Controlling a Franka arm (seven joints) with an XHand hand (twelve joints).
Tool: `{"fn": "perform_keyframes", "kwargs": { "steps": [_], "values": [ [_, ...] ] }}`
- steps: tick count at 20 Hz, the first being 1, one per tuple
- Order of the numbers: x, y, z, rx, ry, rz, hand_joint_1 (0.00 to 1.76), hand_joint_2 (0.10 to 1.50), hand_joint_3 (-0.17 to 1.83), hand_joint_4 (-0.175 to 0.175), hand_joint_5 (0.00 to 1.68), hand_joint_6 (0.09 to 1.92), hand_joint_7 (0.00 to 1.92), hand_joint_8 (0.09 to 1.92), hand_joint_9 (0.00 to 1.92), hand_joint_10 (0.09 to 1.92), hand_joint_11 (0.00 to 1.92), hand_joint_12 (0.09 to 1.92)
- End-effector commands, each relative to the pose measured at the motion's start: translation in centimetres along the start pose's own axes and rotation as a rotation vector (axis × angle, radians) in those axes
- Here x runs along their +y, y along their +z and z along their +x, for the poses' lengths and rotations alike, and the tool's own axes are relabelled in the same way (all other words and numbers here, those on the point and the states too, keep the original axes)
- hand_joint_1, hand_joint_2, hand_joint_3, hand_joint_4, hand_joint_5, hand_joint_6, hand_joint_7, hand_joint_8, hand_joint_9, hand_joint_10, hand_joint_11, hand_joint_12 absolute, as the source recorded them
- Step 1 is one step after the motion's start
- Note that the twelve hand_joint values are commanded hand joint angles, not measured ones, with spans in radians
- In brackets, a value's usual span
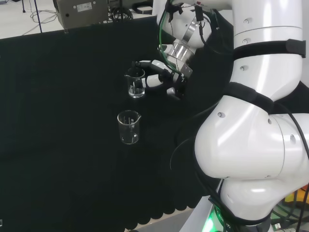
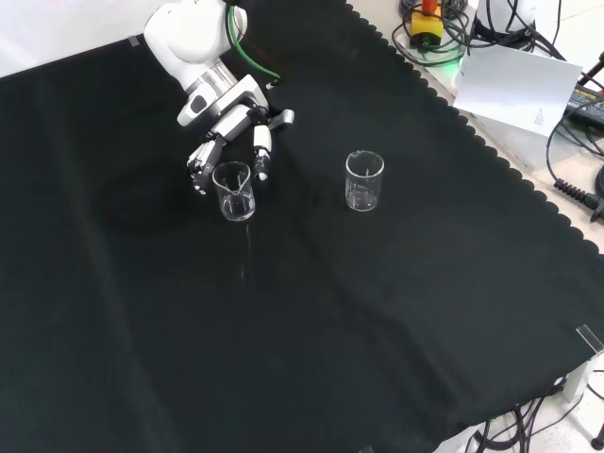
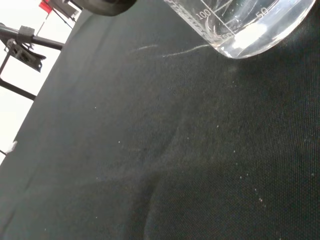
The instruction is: Pick up the beaker on the right.
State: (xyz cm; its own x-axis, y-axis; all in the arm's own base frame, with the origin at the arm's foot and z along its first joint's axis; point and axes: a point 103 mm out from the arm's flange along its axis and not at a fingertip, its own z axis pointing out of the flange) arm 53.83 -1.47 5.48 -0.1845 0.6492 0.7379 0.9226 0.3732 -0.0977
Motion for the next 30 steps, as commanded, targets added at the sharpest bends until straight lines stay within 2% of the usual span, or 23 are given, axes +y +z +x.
{"fn": "perform_keyframes", "kwargs": {
  "steps": [1,6,13,17,20,23,26,30],
  "values": [
    [0.3,0.3,-0.4,0.036,-0.016,-0.022,0.86,0.91,-0.17,-0.039,0.35,0.09,0.18,0.68,0.32,0.64,0.00,1.42],
    [0.6,0.3,-0.7,0.083,-0.032,-0.044,0.89,0.90,-0.17,-0.035,0.38,0.09,0.23,0.69,0.34,0.64,0.00,1.42],
    [1.2,0.9,-0.4,0.081,-0.061,-0.002,0.93,0.89,-0.17,-0.027,0.46,0.09,0.28,0.68,0.37,0.63,0.00,1.42],
    [1.3,1.3,-0.4,0.084,-0.058,0.010,0.96,0.90,-0.17,-0.021,0.56,0.11,0.36,0.67,0.43,0.60,0.02,1.40],
    [1.3,1.5,-0.4,0.081,-0.054,-0.003,0.97,0.90,-0.17,-0.020,0.53,0.32,0.40,0.66,0.47,0.55,0.03,1.39],
    [1.1,1.5,-0.3,0.076,-0.041,-0.053,0.98,0.90,-0.17,-0.022,0.42,0.55,0.40,0.67,0.48,0.54,0.04,1.39],
    [1.0,1.4,-0.2,0.075,-0.036,-0.089,0.98,0.90,-0.17,-0.027,0.37,0.59,0.38,0.67,0.48,0.54,0.04,1.39],
    [1.0,1.3,-0.1,0.077,-0.031,-0.101,0.93,0.87,-0.17,-0.032,0.33,0.59,0.33,0.68,0.44,0.54,0.01,1.40]
  ]
}}
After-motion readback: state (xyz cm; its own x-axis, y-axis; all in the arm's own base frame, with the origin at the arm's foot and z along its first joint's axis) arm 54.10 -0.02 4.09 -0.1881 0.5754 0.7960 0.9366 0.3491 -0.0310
